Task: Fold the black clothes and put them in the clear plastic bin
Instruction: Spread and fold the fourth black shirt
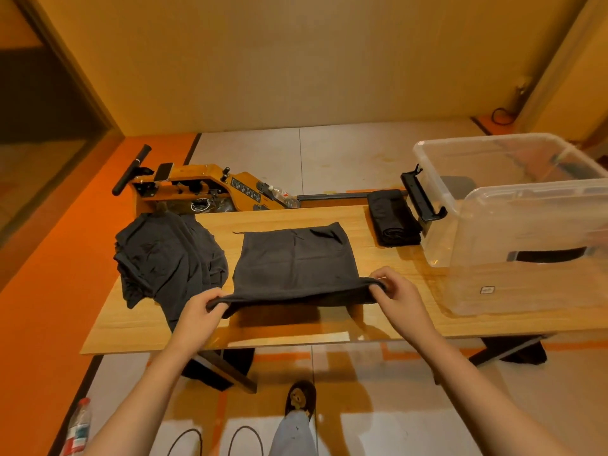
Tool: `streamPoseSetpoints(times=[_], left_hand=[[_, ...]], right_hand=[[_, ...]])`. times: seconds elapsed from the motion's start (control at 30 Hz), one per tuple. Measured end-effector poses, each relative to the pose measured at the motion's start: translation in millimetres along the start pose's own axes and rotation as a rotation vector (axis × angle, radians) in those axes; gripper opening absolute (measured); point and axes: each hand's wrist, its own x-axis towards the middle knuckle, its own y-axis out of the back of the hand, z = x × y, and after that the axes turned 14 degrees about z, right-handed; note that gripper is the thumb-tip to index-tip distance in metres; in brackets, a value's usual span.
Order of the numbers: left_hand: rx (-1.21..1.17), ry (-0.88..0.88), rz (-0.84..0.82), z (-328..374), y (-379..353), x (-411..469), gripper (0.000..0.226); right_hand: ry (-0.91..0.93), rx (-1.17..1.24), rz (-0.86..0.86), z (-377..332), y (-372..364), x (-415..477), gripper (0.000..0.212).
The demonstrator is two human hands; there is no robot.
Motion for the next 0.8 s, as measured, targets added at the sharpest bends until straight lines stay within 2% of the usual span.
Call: streamPoseSetpoints(times=[0.2, 0.47, 0.6, 0.7, 0.8], left_hand=[[-0.142, -0.044, 0.097, 64, 45, 19, 0.026], [-0.326, -0.168, 0.084, 149, 103, 43, 0.023], [-0.474, -0.167, 0.081, 173, 119, 65, 0.02], [-0.565, -0.128, 0.052, 181, 120, 94, 0.018], [-0.512, -0.096, 0.035, 179, 107, 130, 0.019]], right_hand=[[0.076, 0.198, 0.069, -69, 28, 40, 0.014], [0.203, 0.441, 0.22, -161, 62, 77, 0.013], [0.261, 0.526, 0.246, -191, 70, 96, 0.012], [0.258, 0.548, 0.254, -202, 65, 122, 0.01], [0.162, 0.53, 0.24, -200, 47, 156, 0.01]])
